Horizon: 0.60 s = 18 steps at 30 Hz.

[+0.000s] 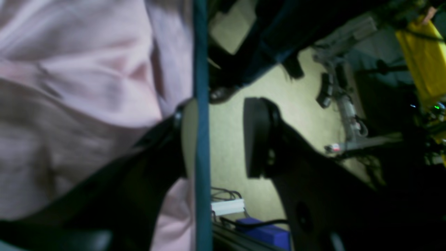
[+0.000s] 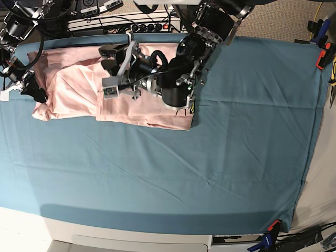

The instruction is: Fold the T-shirt properly

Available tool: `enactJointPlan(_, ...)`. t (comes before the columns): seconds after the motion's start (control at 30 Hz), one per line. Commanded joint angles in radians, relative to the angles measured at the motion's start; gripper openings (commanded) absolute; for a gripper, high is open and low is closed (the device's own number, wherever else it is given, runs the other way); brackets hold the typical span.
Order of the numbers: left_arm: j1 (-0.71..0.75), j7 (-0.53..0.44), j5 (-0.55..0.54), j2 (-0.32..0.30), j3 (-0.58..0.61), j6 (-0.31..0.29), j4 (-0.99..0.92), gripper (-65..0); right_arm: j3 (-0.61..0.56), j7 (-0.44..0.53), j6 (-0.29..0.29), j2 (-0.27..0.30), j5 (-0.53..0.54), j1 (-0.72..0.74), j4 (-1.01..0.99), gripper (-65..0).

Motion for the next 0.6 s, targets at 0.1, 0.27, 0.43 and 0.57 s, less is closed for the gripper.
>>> enactJointPlan(0.1,-0.016,-0.014,-0.026,-0.01,-0.066,-0.003,0.037,-42.0,-0.002,-0.004,0.0,0.016,0.055,-0.029,0.148,-65.0)
enactJointPlan(0.27,-0.015,-0.014,-0.052,-0.114,-0.183,-0.004,0.061,-42.0,-0.002,-0.004,0.0,0.008,0.055,-0.146,0.354,-65.0)
enactJointPlan(0.43,-0.007,-0.014,-0.149,-0.225,-0.345,-0.021,0.087,-42.0,-0.002,-0.004,0.0,-0.069,0.055,-0.283,0.644,-65.0)
enactJointPlan(0.57,0.002,-0.014,-0.208,-0.303,-0.461,-0.023,0.093,-42.0,-0.002,-0.004,0.0,-0.203,0.055,-0.355,0.905,-65.0)
